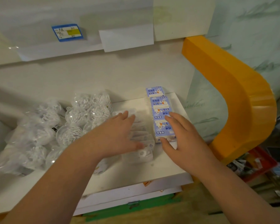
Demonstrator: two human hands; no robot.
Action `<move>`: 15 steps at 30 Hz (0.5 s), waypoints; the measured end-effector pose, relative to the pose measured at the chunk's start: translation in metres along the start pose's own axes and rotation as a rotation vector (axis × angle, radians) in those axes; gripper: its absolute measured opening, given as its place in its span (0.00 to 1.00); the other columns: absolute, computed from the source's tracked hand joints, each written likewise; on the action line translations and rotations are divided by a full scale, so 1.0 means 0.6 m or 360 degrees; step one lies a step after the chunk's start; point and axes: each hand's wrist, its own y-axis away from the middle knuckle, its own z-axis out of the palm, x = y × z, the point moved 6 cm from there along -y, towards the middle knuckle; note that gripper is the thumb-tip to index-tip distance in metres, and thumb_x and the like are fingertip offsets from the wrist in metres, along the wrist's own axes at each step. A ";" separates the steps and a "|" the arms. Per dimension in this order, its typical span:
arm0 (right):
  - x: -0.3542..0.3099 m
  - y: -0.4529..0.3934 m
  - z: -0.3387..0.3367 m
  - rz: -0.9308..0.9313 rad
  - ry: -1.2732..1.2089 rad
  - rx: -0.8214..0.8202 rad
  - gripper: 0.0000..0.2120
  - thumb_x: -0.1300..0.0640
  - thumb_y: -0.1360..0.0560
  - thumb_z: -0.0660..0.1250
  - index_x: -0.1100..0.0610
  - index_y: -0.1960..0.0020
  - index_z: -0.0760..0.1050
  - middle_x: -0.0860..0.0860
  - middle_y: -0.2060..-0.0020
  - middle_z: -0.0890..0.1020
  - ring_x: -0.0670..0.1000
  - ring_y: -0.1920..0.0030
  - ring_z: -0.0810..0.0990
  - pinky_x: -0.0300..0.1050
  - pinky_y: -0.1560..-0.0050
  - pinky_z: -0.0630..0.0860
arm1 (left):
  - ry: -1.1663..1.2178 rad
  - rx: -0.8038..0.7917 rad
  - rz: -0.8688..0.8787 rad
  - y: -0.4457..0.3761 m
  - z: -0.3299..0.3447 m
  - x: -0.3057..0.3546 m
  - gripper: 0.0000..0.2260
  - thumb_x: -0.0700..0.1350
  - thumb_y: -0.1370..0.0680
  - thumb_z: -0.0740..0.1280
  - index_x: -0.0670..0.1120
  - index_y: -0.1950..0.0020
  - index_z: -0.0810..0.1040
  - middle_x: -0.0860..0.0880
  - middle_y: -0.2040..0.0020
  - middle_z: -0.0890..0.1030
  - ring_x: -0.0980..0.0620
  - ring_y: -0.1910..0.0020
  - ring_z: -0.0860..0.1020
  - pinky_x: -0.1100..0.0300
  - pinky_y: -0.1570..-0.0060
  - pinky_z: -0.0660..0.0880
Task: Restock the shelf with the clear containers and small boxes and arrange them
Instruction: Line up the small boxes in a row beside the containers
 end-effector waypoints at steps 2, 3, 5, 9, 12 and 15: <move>-0.032 0.003 -0.003 -0.0129 0.0091 -0.0031 0.29 0.38 0.24 0.59 0.52 0.27 0.66 0.46 0.27 0.65 0.46 0.28 0.62 0.43 0.30 0.66 | -0.0087 0.0131 -0.0005 -0.009 -0.021 -0.014 0.34 0.58 0.21 0.63 0.46 0.21 0.55 0.45 0.22 0.58 0.47 0.24 0.59 0.55 0.27 0.58; -0.045 0.005 0.000 -0.0180 0.0142 -0.0079 0.30 0.36 0.24 0.59 0.51 0.27 0.66 0.45 0.28 0.66 0.46 0.28 0.62 0.42 0.29 0.65 | -0.0137 0.0178 -0.0015 -0.016 -0.028 -0.021 0.28 0.54 0.20 0.62 0.46 0.23 0.60 0.45 0.25 0.64 0.46 0.26 0.63 0.53 0.29 0.63; -0.066 0.012 0.010 -0.0275 0.0233 -0.0171 0.32 0.32 0.25 0.58 0.49 0.28 0.66 0.45 0.29 0.66 0.46 0.29 0.62 0.41 0.30 0.63 | -0.0254 0.0246 -0.0032 -0.040 -0.032 -0.034 0.18 0.48 0.20 0.61 0.45 0.31 0.69 0.45 0.34 0.72 0.44 0.34 0.70 0.49 0.37 0.70; -0.088 0.030 0.040 -0.0360 0.0379 -0.0301 0.35 0.30 0.27 0.60 0.47 0.27 0.63 0.44 0.30 0.64 0.48 0.30 0.64 0.43 0.31 0.65 | -0.0412 0.0204 -0.0035 -0.085 -0.021 -0.044 0.10 0.42 0.21 0.59 0.46 0.41 0.73 0.47 0.46 0.75 0.44 0.44 0.76 0.47 0.46 0.75; -0.090 0.042 0.057 -0.0328 0.0397 -0.0330 0.33 0.33 0.27 0.64 0.47 0.27 0.64 0.46 0.29 0.64 0.50 0.30 0.64 0.47 0.32 0.69 | -0.0348 0.0190 -0.0004 -0.099 -0.013 -0.047 0.16 0.42 0.22 0.58 0.48 0.35 0.72 0.47 0.43 0.76 0.44 0.42 0.76 0.47 0.45 0.75; -0.089 0.047 0.065 -0.0297 0.0391 -0.0257 0.29 0.37 0.26 0.67 0.48 0.29 0.67 0.47 0.30 0.66 0.51 0.32 0.66 0.46 0.35 0.71 | -0.0306 0.0209 0.0030 -0.103 -0.011 -0.047 0.17 0.41 0.22 0.58 0.48 0.34 0.72 0.47 0.43 0.76 0.44 0.43 0.77 0.47 0.46 0.76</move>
